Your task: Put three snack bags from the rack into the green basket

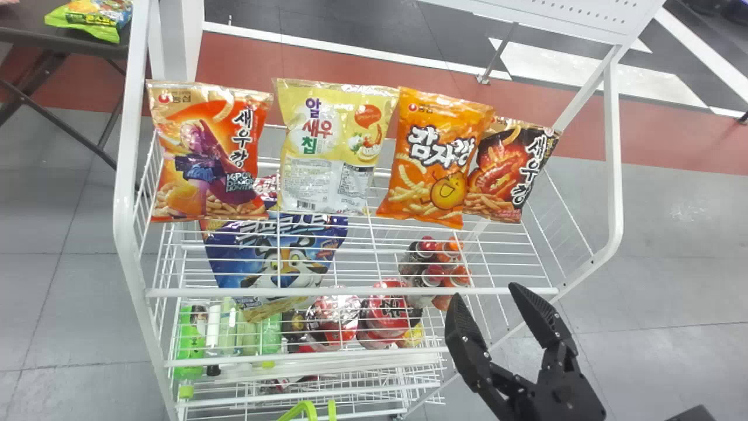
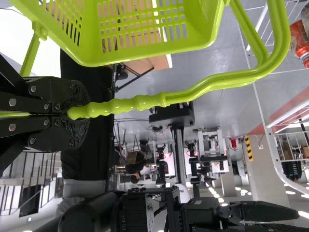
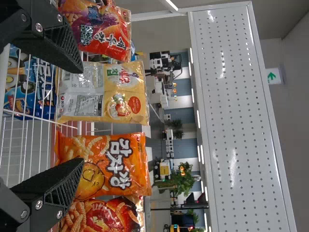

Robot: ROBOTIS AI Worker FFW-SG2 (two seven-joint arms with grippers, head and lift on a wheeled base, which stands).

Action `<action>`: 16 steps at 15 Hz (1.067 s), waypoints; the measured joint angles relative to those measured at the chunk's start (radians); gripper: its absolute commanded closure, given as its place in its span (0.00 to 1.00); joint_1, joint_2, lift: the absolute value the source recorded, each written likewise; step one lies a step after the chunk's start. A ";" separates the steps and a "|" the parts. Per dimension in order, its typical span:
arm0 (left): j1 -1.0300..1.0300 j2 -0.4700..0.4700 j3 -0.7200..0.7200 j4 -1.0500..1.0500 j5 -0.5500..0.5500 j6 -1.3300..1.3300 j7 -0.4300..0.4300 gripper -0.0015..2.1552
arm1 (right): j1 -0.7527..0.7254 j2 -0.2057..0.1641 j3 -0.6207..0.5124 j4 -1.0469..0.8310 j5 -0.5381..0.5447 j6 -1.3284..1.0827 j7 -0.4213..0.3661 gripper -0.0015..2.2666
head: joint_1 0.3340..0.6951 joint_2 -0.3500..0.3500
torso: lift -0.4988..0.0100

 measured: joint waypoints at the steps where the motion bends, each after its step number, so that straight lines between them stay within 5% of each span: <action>1: 0.000 0.000 -0.001 0.000 -0.001 0.001 0.000 0.69 | -0.001 0.000 0.000 0.003 0.000 -0.007 0.000 0.08 | 1.00 0.00 | 0.98; 16: -0.013 0.000 -0.024 0.006 -0.015 -0.001 0.000 0.69 | -0.108 0.012 0.060 0.033 0.028 0.042 0.021 0.08 | 1.00 0.00 | 0.98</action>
